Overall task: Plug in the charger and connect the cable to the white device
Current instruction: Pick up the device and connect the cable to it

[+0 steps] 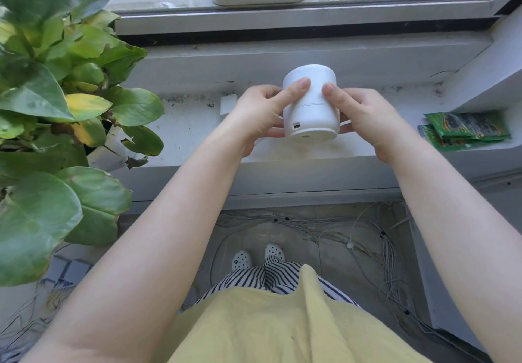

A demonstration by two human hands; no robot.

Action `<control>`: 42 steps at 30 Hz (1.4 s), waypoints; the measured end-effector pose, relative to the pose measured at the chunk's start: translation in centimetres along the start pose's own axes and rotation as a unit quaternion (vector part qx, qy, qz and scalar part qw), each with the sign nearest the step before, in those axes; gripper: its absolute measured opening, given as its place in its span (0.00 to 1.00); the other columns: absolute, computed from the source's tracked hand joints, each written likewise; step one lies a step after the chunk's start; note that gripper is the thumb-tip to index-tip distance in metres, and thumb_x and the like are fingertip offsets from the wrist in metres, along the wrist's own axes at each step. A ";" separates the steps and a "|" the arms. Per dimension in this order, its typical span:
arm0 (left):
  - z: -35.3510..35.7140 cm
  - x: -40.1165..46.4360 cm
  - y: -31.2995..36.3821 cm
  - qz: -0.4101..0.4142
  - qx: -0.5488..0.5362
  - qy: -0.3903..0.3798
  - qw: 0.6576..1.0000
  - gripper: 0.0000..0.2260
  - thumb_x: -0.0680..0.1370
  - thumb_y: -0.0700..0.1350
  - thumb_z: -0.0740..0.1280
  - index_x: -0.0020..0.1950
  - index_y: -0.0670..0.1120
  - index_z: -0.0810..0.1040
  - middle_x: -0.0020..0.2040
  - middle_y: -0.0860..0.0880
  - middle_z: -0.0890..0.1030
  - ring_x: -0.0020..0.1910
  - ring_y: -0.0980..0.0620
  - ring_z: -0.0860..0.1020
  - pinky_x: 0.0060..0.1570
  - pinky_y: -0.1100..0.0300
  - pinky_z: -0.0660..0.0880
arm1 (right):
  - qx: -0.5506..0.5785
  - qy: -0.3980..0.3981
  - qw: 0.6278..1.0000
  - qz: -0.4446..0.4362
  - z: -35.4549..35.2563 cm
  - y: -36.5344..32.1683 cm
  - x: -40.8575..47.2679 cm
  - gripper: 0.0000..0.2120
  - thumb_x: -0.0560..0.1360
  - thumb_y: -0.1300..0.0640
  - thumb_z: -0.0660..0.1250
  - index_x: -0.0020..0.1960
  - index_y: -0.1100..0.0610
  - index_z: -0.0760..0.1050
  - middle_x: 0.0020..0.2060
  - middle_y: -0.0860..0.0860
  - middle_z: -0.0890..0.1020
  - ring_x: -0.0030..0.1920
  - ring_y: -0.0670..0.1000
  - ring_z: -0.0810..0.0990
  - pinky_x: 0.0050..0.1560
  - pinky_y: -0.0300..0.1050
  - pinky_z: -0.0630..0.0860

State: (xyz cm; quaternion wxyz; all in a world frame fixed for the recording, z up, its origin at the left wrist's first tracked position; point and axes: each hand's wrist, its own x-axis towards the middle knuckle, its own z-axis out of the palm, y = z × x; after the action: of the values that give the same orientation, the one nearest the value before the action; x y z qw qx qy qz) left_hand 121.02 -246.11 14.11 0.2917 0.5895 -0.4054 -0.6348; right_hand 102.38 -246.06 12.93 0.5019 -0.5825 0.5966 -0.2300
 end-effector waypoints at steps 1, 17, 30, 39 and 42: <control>0.0 -0.1 0.0 -0.006 -0.009 -0.001 1.000 0.24 0.74 0.58 0.68 0.60 0.41 0.78 0.49 0.45 0.84 0.39 0.52 0.85 0.38 0.62 0.81 | 0.006 0.000 1.000 0.000 0.1 0.0 -0.1 0.27 0.75 0.36 0.60 0.53 0.59 0.80 0.46 0.51 0.84 0.44 0.48 0.81 0.59 0.58 0.78; 0.5 -0.6 -0.5 -0.065 -0.180 -0.003 0.982 0.30 0.74 0.61 0.66 0.62 0.36 0.75 0.50 0.38 0.83 0.42 0.46 0.86 0.42 0.57 0.82 | 0.254 -0.110 0.957 -0.083 1.3 3.2 -0.3 0.47 0.63 0.48 0.79 0.75 0.58 0.60 0.69 0.62 0.72 0.70 0.61 0.71 0.71 0.63 0.65; 0.0 -0.2 -0.7 0.061 -0.002 0.105 0.993 0.25 0.75 0.55 0.68 0.66 0.41 0.75 0.62 0.47 0.80 0.61 0.51 0.78 0.64 0.54 0.74 | 0.272 -0.077 0.957 -0.062 1.0 3.2 -0.7 0.39 0.65 0.54 0.77 0.72 0.59 0.66 0.58 0.51 0.80 0.61 0.53 0.78 0.62 0.52 0.75; -0.3 -1.3 0.9 0.053 0.098 0.008 0.994 0.32 0.67 0.59 0.75 0.69 0.51 0.74 0.62 0.51 0.80 0.59 0.53 0.79 0.51 0.58 0.80 | 0.179 -0.094 0.978 -0.044 0.0 1.9 -0.6 0.27 0.70 0.48 0.69 0.68 0.50 0.72 0.57 0.47 0.81 0.61 0.49 0.79 0.57 0.50 0.79; -0.3 -1.2 0.7 0.044 0.070 0.001 0.997 0.26 0.68 0.57 0.75 0.63 0.50 0.79 0.55 0.51 0.84 0.54 0.53 0.83 0.48 0.59 0.82 | 0.162 -0.072 0.983 -0.041 0.0 1.4 -0.5 0.25 0.72 0.46 0.67 0.68 0.50 0.71 0.60 0.49 0.81 0.61 0.48 0.79 0.55 0.49 0.79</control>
State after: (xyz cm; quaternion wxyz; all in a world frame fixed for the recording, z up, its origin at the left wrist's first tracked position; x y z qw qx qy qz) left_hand 121.45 -245.44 15.33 0.2781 0.5905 -0.4744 -0.5907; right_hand 101.65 -245.32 11.92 0.6213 -0.5323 0.4895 -0.3017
